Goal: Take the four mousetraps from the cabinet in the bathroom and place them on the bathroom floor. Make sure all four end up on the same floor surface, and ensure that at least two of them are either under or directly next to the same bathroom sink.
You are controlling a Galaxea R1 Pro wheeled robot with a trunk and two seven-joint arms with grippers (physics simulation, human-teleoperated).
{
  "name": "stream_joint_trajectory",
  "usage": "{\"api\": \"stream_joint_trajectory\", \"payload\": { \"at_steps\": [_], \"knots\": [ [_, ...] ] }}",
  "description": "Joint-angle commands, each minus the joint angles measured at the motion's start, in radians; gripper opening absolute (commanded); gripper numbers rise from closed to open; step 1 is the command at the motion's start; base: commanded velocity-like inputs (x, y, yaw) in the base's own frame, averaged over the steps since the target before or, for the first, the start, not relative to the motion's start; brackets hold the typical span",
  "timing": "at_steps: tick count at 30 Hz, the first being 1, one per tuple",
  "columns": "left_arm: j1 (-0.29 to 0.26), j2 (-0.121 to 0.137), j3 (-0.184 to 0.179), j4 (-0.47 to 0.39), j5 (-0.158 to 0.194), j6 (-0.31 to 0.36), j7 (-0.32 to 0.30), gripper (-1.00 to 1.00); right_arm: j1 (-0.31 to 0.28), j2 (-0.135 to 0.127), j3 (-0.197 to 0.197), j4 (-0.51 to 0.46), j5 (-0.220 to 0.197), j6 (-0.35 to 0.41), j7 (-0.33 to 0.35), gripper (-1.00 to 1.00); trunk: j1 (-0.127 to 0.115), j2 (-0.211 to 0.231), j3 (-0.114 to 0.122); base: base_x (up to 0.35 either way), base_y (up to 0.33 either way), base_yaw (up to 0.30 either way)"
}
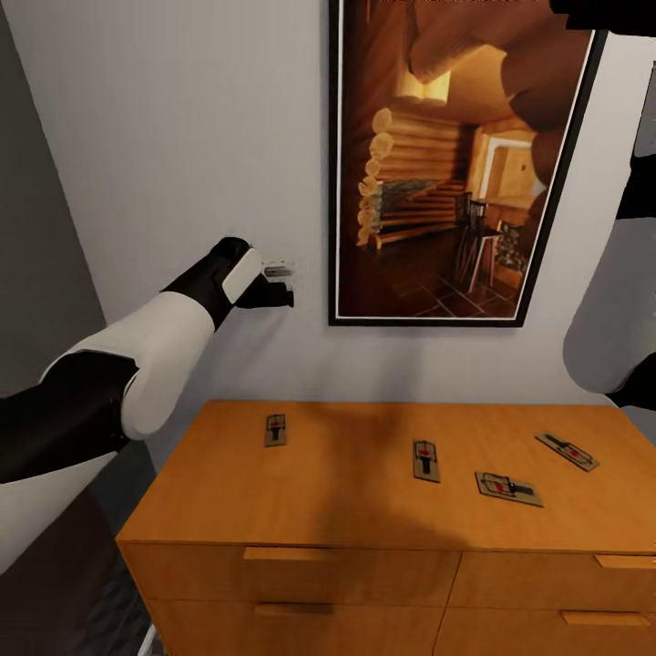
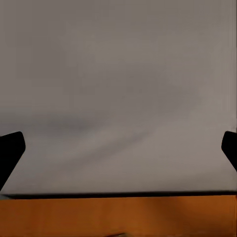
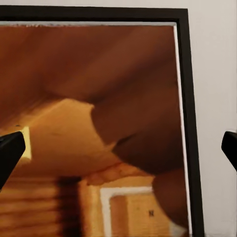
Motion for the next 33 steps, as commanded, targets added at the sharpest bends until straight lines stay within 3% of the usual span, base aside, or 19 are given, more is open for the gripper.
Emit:
{"api": "stream_joint_trajectory", "payload": {
  "at_steps": [1,11,33],
  "knots": [
    [0.002,0.0,-0.007,-0.001,0.011,0.004,0.007,1.0,-0.001,-0.001,0.003,0.01,-0.01,0.003,-0.01,1.0,0.0,-0.001,-0.001,-0.15,0.039,0.0],
    [0.014,-0.001,-0.007,-0.002,0.013,0.007,0.008,1.0,-0.001,-0.001,0.003,0.063,-0.009,0.003,-0.01,1.0,0.0,-0.001,-0.001,-0.107,0.02,0.0],
    [0.017,0.0,-0.005,0.0,0.013,0.006,0.005,1.0,-0.001,-0.001,0.006,0.081,-0.008,0.003,-0.01,1.0,0.0,-0.001,-0.001,-0.01,0.002,0.0]
  ]
}}
